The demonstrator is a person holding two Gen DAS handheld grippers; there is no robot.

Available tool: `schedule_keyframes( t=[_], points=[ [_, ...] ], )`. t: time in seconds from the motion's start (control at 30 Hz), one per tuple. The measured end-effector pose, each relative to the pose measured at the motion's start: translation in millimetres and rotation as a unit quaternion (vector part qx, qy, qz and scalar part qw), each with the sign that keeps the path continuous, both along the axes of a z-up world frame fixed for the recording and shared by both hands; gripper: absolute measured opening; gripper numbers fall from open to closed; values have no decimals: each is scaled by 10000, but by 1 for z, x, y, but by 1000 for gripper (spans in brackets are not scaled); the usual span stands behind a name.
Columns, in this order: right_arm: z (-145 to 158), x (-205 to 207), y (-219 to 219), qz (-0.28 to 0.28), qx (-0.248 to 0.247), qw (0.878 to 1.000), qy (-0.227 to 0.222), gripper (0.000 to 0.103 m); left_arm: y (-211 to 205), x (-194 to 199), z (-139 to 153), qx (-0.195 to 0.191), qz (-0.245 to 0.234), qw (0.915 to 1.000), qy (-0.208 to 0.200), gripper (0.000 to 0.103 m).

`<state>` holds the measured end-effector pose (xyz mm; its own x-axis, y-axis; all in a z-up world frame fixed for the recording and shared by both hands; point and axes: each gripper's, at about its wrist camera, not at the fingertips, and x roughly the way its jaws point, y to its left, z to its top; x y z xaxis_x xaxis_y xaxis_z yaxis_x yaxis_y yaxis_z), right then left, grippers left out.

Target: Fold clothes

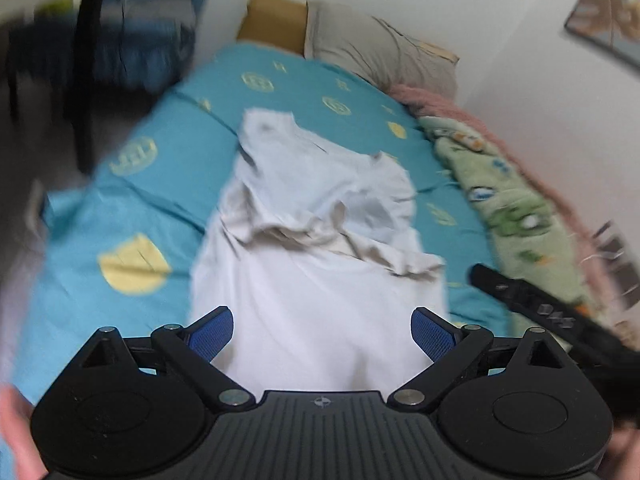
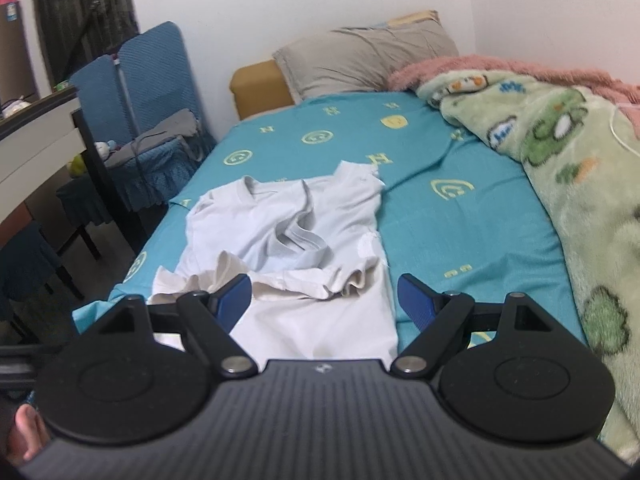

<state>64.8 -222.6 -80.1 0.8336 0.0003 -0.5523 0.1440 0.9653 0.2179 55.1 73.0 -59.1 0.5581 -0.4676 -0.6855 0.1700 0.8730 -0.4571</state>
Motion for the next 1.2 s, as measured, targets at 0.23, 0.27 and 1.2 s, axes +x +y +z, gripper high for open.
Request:
schedule_keyframes(
  t=[0.23, 0.27, 1.2],
  points=[
    [-8, 2, -12, -303, 336, 9987, 235, 82, 11, 11, -51, -666, 119, 9881, 1381, 96],
    [-9, 2, -13, -346, 384, 9983, 268, 82, 11, 14, -59, -726, 157, 9852, 1547, 96],
    [-61, -17, 14, 108, 4039, 9090, 1023, 84, 34, 10, -76, -1901, 1444, 9648, 1106, 6]
  ],
)
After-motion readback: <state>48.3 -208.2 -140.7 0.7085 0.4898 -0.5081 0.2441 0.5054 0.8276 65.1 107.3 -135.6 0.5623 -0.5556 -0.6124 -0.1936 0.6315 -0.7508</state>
